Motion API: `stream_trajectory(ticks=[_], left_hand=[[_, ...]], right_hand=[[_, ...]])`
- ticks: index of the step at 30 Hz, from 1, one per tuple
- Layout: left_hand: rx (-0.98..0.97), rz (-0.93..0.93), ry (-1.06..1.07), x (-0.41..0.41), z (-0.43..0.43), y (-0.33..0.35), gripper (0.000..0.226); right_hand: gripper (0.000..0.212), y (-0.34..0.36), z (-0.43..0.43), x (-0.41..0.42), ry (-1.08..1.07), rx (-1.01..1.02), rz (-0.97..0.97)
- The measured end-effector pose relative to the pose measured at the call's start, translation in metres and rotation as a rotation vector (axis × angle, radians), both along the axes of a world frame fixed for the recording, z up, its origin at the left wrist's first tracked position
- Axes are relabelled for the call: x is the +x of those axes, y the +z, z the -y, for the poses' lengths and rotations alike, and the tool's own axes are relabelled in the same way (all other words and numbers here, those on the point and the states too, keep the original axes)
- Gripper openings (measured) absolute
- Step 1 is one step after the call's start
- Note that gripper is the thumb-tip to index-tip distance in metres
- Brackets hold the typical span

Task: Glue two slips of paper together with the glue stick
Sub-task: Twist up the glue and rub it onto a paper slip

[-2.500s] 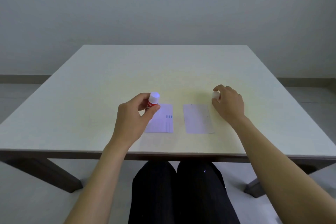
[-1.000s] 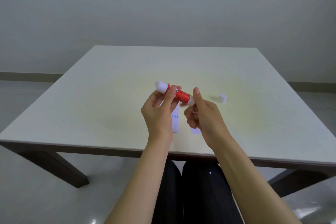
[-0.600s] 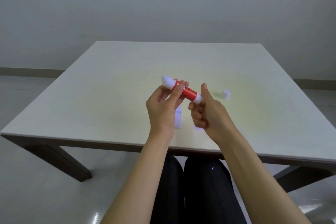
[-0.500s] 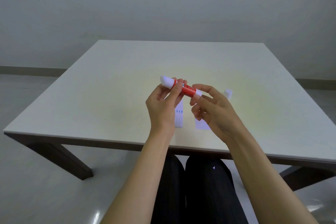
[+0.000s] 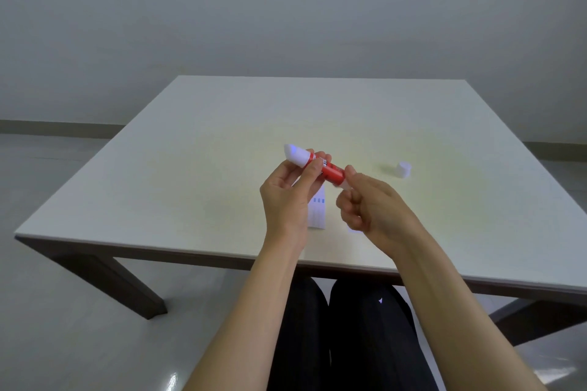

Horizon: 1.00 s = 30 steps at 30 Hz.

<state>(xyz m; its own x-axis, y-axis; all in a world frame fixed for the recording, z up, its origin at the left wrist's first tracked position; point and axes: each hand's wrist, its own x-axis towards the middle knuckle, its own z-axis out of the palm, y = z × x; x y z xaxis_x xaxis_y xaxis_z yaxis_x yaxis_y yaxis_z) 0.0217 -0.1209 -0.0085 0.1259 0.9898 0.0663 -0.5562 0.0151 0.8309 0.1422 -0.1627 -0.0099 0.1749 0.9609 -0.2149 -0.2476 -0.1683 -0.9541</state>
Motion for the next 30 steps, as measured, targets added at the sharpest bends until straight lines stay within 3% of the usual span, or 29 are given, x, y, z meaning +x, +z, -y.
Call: stream_trajectory(ticks=[4, 7, 9, 12, 16, 20, 24, 30], left_hand=[[-0.021, 0.019, -0.027, -0.003, 0.001, -0.004, 0.009], [-0.052, 0.029, -0.034, -0.003, 0.0, -0.005, 0.008], [-0.027, -0.062, -0.035, -0.001, 0.0, -0.005, 0.007], [0.172, -0.428, -0.022, -0.009, -0.004, -0.004, 0.012], [0.425, -0.981, -0.11, -0.054, -0.037, -0.003, 0.057], [0.403, -1.474, -0.311, -0.109, -0.076, -0.011, 0.07], [0.566, -1.559, -0.526, -0.108, -0.086, -0.021, 0.073], [0.669, -1.712, -0.579, -0.084, -0.087, -0.033, 0.078]], right_hand=[[0.052, -0.003, -0.003, -0.006, -0.065, -0.125, -0.057], [0.045, -0.007, -0.002, -0.011, -0.024, -0.042, -0.208], [0.04, -0.007, -0.003, -0.02, 0.049, 0.041, -0.372], [0.021, -0.011, -0.006, -0.03, 0.0, 0.072, -0.66], [0.014, -0.011, -0.011, -0.014, -0.235, 0.098, -0.797], [0.016, -0.013, -0.018, 0.011, -0.312, 0.115, -0.657], [0.014, -0.013, -0.038, -0.003, -0.219, 0.13, -0.351], [0.005, -0.019, -0.055, -0.022, -0.21, 0.137, 0.392]])
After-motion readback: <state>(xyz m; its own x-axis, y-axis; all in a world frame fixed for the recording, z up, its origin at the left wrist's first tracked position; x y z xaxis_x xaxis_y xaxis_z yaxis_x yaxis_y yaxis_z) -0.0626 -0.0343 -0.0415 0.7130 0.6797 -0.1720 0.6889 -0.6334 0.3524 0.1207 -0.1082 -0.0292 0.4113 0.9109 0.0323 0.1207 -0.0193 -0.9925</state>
